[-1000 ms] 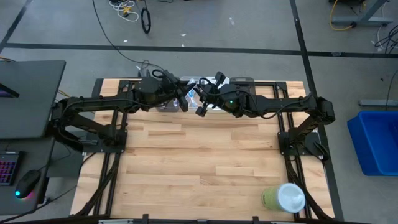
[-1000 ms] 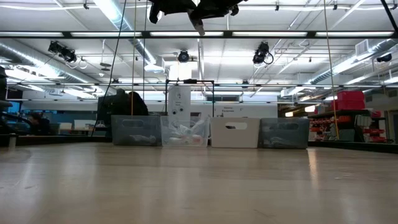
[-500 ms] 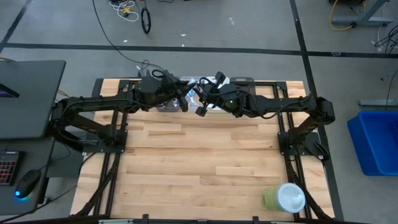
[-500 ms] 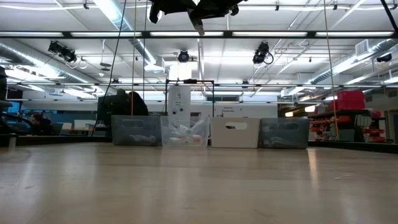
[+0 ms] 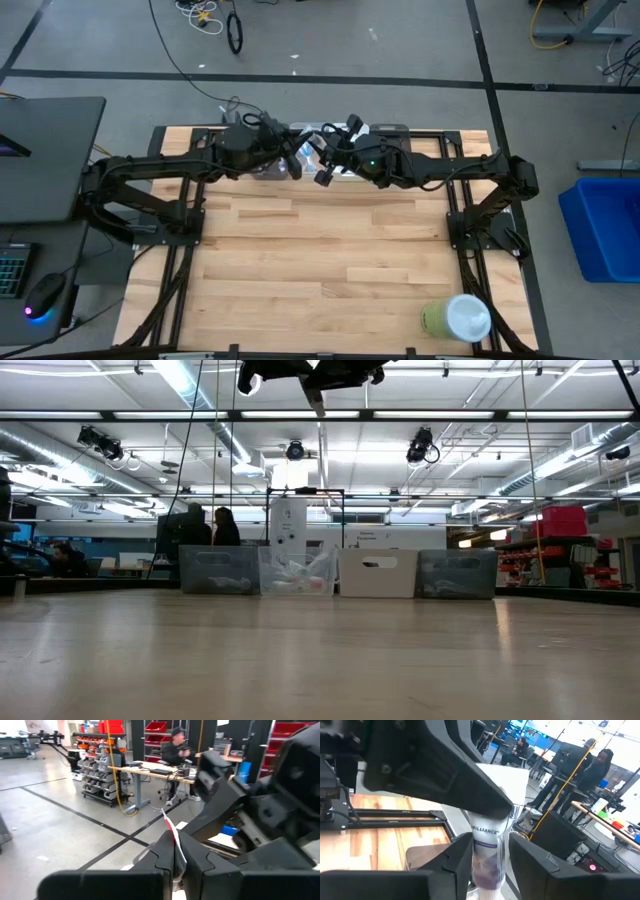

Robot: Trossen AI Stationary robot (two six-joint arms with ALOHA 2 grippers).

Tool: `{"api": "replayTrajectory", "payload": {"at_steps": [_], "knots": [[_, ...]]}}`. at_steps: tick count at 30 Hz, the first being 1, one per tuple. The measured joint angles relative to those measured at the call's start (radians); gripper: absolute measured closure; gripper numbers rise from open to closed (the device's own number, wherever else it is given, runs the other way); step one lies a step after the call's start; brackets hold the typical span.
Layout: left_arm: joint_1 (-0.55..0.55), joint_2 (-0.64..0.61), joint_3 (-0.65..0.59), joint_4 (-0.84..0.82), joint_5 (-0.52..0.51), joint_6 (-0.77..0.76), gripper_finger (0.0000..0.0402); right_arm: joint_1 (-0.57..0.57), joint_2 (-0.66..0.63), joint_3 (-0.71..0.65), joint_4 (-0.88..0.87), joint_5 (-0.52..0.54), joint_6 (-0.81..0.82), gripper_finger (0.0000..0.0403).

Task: Pick & Place Travel size toiletries
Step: Put the white toothpaste into the left black bin

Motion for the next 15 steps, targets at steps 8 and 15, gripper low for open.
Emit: {"api": "replayTrajectory", "payload": {"at_steps": [8,15], "knots": [[0.041,-0.023,-0.001,-0.042,-0.005,0.003,0.0382,-0.001,0.000,0.000,0.018,0.000,-0.026,0.0256],[0.078,-0.048,0.000,-0.074,-0.010,0.010,0.0386,0.008,-0.009,0.000,-0.007,0.000,-0.001,0.0272]]}}
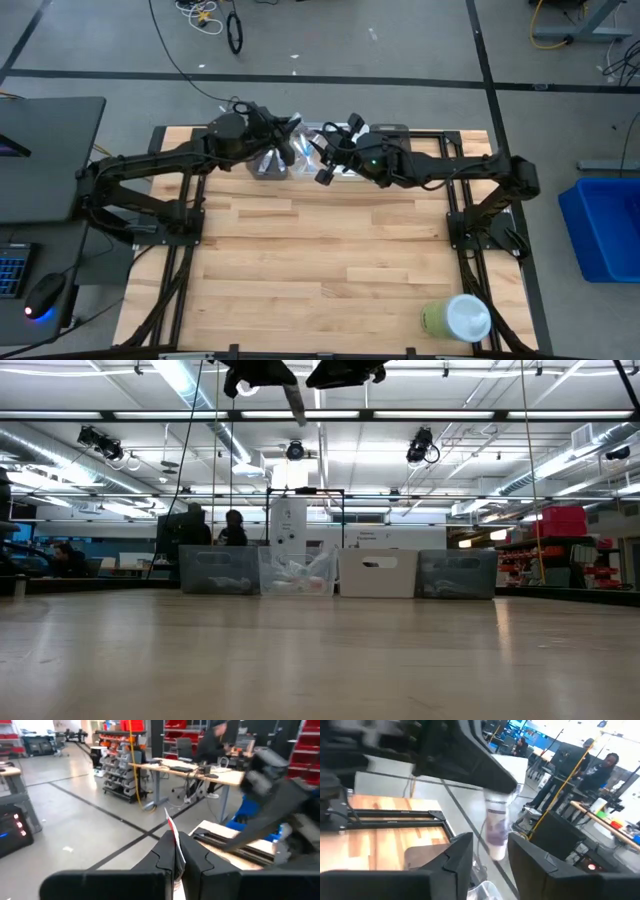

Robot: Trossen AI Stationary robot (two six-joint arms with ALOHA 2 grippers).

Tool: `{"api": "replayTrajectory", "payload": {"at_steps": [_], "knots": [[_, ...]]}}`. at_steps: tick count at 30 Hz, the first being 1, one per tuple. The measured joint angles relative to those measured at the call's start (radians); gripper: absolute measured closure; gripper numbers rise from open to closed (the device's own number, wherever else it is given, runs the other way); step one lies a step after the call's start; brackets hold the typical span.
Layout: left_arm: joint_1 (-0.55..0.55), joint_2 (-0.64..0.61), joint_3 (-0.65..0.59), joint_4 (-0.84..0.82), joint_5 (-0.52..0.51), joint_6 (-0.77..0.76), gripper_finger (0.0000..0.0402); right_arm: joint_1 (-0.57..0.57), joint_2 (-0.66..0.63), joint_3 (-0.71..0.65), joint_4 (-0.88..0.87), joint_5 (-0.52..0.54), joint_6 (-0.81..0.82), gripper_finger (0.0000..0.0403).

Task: Pick & Place Travel size toiletries
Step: Put the white toothpaste into the left black bin

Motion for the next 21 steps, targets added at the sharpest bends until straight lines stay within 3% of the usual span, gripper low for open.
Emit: {"api": "replayTrajectory", "payload": {"at_steps": [3,10,17,21], "knots": [[0.013,-0.015,-0.003,-0.027,-0.006,0.003,0.0384,0.006,-0.030,0.000,-0.049,-0.009,0.033,0.0293],[0.053,-0.040,0.001,-0.042,-0.011,0.025,0.0386,-0.017,-0.116,0.000,-0.181,-0.140,0.095,0.0348],[0.102,-0.063,0.000,-0.079,0.010,0.017,0.0384,-0.050,-0.203,0.000,-0.279,-0.291,0.162,0.0375],[0.112,-0.072,0.000,-0.084,0.019,0.016,0.0387,-0.061,-0.232,0.000,-0.288,-0.326,0.167,0.0389]]}}
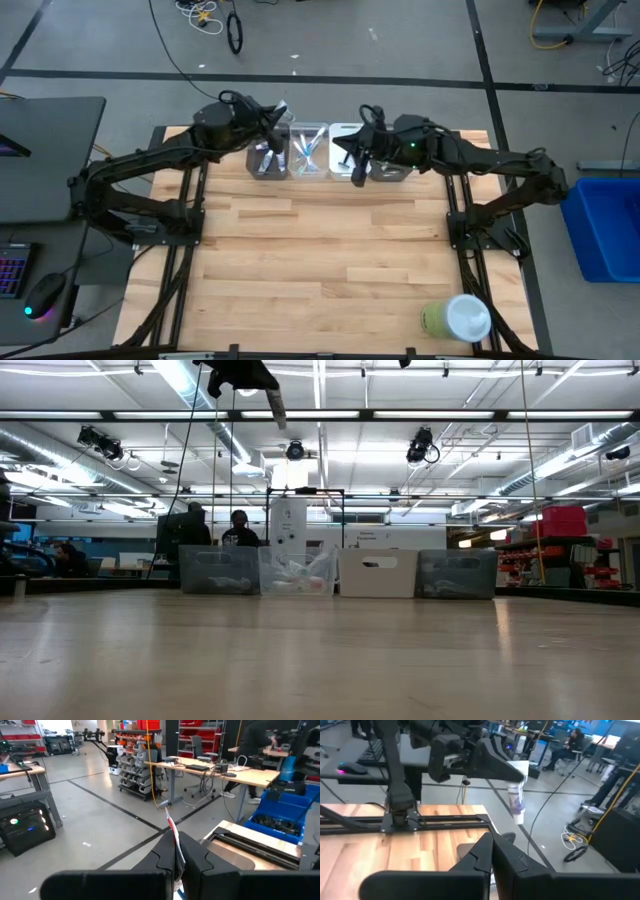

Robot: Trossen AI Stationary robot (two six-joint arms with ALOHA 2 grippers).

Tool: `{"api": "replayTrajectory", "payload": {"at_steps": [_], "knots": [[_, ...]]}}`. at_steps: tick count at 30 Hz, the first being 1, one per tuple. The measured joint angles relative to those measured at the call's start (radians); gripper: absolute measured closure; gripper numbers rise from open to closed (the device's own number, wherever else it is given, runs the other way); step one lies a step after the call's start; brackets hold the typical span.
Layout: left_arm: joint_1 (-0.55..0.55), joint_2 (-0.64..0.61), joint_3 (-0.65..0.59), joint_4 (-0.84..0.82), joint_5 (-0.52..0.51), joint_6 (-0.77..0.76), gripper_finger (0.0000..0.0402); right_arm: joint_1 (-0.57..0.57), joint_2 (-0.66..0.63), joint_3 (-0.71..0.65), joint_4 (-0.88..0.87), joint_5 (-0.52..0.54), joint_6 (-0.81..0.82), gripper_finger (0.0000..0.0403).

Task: Pick & Place Travel size toiletries
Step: Put the white toothpaste into the left black bin

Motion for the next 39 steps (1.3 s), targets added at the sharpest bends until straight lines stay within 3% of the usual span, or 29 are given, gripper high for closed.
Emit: {"api": "replayTrajectory", "payload": {"at_steps": [6,14,22,39], "knots": [[0.026,0.001,0.000,-0.064,-0.006,-0.005,0.0388,-0.010,-0.010,0.000,-0.016,-0.019,0.016,0.0398],[0.108,0.002,0.000,-0.265,0.001,-0.052,0.0390,-0.013,-0.010,0.000,-0.054,-0.019,0.029,0.0398],[0.175,0.020,0.000,-0.300,0.043,-0.054,0.0386,-0.019,-0.009,0.000,-0.089,-0.046,0.039,0.0398],[0.301,0.301,0.000,-0.313,0.147,-0.046,0.0390,-0.039,-0.009,0.000,-0.099,-0.079,0.071,0.0398]]}}
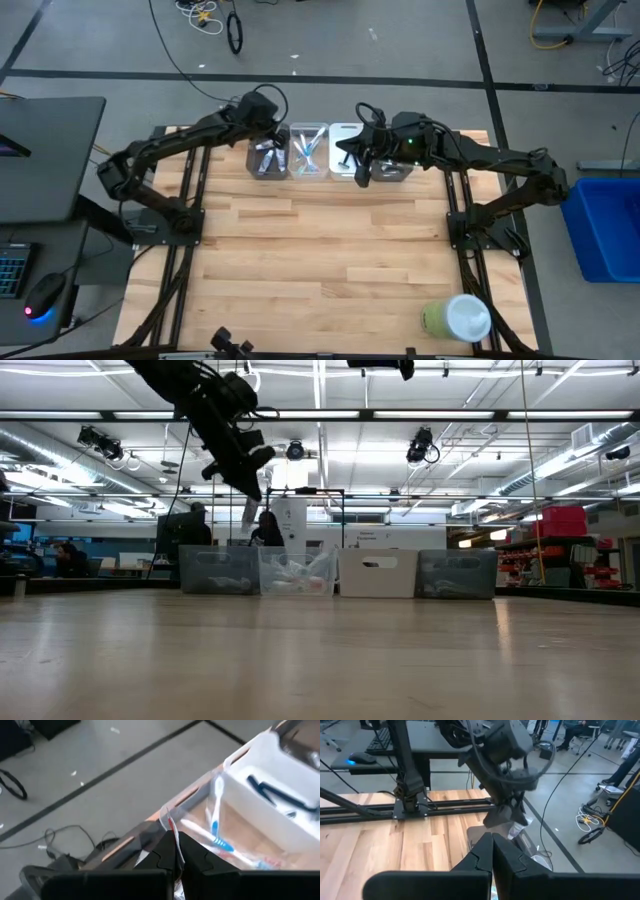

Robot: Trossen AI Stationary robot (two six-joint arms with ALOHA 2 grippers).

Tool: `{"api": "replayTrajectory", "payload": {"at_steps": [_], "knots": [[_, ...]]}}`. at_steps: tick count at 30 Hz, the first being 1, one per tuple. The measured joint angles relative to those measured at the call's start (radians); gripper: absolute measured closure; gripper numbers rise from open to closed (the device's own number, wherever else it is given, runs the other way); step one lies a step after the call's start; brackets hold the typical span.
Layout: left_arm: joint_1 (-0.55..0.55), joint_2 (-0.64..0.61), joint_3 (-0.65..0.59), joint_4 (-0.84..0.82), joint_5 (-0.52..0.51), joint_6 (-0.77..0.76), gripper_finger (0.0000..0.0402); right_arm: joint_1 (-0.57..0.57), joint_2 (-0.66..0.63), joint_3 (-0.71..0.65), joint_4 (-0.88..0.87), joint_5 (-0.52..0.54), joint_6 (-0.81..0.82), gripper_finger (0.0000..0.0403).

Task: Pick & Place Travel size toiletries
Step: Put the white toothpaste into the left black bin, then return to Home Position

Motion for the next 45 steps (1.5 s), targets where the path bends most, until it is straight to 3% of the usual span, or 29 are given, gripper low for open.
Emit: {"api": "replayTrajectory", "payload": {"at_steps": [14,22,29,33,41,45], "knots": [[0.052,0.052,0.000,-0.023,0.025,-0.060,0.0364,-0.014,0.000,0.000,-0.005,0.000,0.000,0.0397],[0.051,0.052,0.000,-0.026,0.033,-0.105,0.0280,-0.014,0.001,0.000,-0.005,-0.005,0.000,0.0396],[0.031,-0.001,0.008,-0.026,0.150,-0.091,0.0233,-0.016,-0.020,-0.002,-0.008,-0.052,0.011,0.0396],[-0.014,-0.078,0.030,-0.011,0.183,-0.091,0.0246,-0.035,-0.061,-0.002,-0.006,-0.124,0.018,0.0396],[-0.162,-0.201,0.033,0.011,0.182,-0.094,0.0318,-0.104,-0.179,-0.006,-0.106,-0.183,0.016,0.0396],[-0.248,-0.253,0.033,0.039,0.184,-0.089,0.0349,-0.128,-0.247,-0.064,-0.137,-0.264,0.002,0.0396]]}}
